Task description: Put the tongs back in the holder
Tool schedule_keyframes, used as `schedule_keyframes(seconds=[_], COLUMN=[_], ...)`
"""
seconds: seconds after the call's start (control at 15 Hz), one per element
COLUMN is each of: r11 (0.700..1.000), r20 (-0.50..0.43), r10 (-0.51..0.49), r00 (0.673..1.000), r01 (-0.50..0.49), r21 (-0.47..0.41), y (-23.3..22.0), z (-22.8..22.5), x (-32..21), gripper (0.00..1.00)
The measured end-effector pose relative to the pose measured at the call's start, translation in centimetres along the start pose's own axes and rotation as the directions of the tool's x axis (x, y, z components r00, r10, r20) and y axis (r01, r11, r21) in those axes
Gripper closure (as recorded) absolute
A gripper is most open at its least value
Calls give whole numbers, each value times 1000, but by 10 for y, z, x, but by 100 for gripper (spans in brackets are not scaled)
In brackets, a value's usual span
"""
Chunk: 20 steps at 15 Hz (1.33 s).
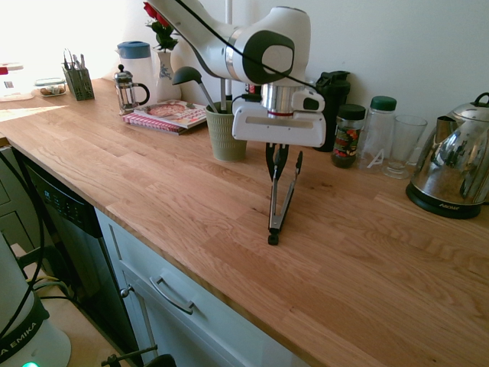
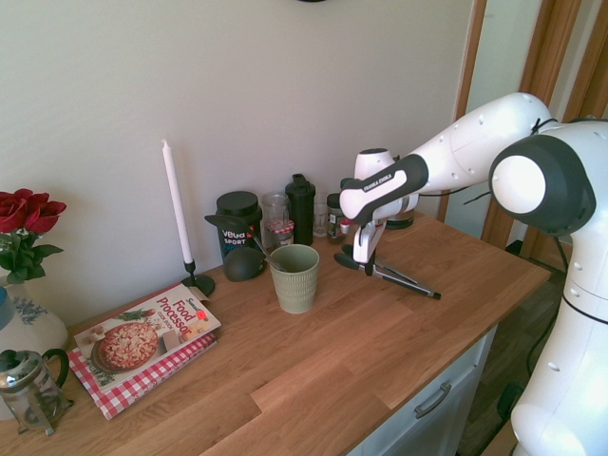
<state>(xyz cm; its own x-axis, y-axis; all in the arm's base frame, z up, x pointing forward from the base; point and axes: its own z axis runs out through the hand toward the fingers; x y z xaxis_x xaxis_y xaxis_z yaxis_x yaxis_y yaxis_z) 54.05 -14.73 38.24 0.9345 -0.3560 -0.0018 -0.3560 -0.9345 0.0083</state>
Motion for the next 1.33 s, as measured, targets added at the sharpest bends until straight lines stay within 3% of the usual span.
schedule_keyframes(seconds=[0.53, 1.0, 1.13, 1.33], r11=[987, 964, 965, 967], r20=[-122, -288, -310, -298], r10=[93, 94, 93, 121], r00=[988, 953, 946, 947], r01=[-75, -15, -9, -45], r21=[142, 265, 262, 250], y=[-13, -124, -155, -175], z=[-159, -334, -340, -301], x=[-26, -106, -118, -102], gripper=[100, 100, 100, 100])
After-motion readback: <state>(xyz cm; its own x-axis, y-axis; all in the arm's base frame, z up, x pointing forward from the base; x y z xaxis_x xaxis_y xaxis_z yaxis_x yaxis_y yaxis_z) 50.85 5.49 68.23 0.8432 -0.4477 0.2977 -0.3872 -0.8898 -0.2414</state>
